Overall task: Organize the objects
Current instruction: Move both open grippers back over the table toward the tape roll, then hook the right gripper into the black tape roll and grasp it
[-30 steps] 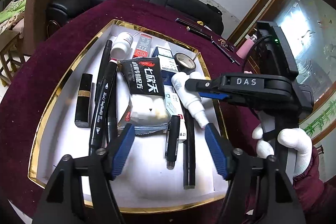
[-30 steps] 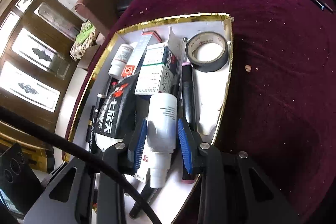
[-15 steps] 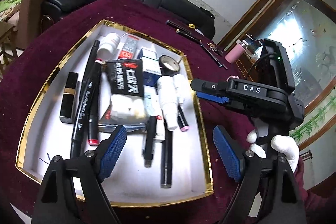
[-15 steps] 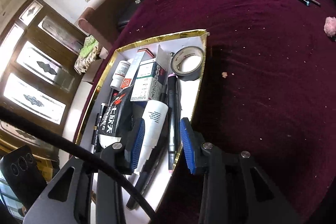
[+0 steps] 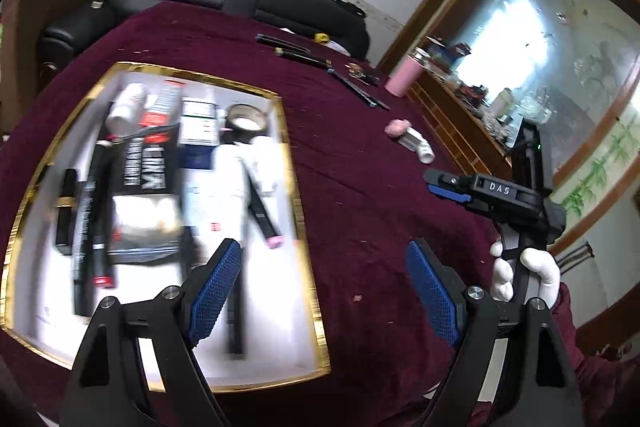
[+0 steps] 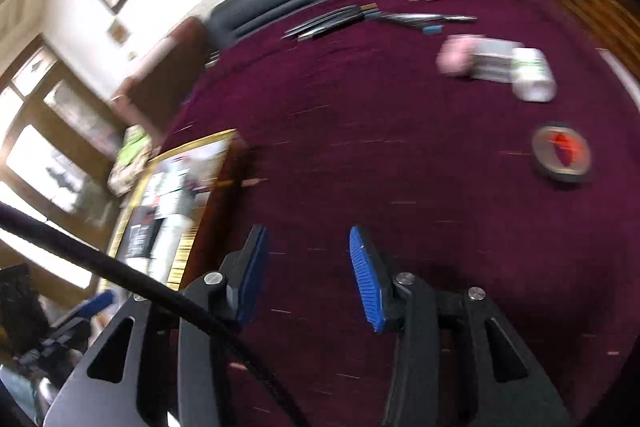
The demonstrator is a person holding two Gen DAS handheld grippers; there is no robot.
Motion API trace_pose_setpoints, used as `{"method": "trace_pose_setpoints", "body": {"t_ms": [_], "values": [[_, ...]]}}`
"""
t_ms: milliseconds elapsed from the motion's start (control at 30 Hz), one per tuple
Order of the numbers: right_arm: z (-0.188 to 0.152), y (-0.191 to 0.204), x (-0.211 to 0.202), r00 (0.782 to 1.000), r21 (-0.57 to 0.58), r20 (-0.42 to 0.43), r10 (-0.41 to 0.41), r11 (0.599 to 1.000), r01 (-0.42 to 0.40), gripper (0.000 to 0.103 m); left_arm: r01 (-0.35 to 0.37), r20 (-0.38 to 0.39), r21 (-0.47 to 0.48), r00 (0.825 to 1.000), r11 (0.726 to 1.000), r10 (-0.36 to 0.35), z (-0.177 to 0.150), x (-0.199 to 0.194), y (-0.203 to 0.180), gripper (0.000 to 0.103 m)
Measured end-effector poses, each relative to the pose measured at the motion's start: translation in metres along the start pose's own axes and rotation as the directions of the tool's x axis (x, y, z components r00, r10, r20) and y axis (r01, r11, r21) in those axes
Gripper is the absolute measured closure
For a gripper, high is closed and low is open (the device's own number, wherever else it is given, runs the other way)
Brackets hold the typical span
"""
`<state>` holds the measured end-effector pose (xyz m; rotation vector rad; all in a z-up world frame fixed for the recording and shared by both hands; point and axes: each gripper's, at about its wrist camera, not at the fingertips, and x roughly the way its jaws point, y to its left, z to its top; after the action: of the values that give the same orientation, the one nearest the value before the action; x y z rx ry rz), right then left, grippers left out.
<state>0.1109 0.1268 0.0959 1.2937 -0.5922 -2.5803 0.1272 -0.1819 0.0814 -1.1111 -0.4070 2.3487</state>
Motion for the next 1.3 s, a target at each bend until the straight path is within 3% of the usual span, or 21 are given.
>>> {"method": "trace_pose_setpoints", "body": {"t_ms": [200, 300, 433, 600, 867, 1167, 1300], "values": [[0.003, -0.082, -0.038, 0.992, 0.163, 0.056, -0.111, 0.981, 0.101, 0.063, 0.049, -0.066, 0.062, 0.997, 0.997, -0.045, -0.004, 0.025, -0.032, 0.023], [0.008, -0.102, -0.048, 0.986, 0.201, 0.073, -0.149, 0.971, 0.132, 0.062, 0.069, -0.104, 0.101, 0.993, 0.992, -0.059, -0.006, 0.038, -0.048, 0.023], [0.022, -0.106, -0.048, 0.980, 0.183, 0.071, -0.186, 0.968, 0.171, 0.062, 0.079, -0.153, 0.149, 0.987, 0.986, -0.056, -0.007, 0.057, -0.069, 0.023], [0.032, -0.093, -0.029, 0.983, 0.068, 0.051, -0.175, 0.983, 0.171, 0.063, 0.087, -0.190, 0.200, 0.981, 0.976, -0.049, -0.004, 0.076, -0.092, 0.023], [0.051, -0.084, 0.025, 0.966, -0.085, -0.028, -0.257, 0.963, 0.254, 0.063, 0.073, -0.253, 0.179, 0.967, 0.981, -0.026, -0.010, 0.102, -0.094, 0.023], [0.050, -0.089, 0.042, 0.938, -0.117, -0.036, -0.344, 0.934, 0.337, 0.063, -0.001, -0.269, 0.227, 0.961, 0.974, 0.064, 0.001, 0.139, -0.101, 0.023], [0.051, -0.091, 0.041, 0.941, -0.092, -0.030, -0.337, 0.938, 0.333, 0.061, -0.059, -0.285, 0.246, 0.950, 0.967, 0.130, 0.009, 0.171, -0.099, 0.023]]}}
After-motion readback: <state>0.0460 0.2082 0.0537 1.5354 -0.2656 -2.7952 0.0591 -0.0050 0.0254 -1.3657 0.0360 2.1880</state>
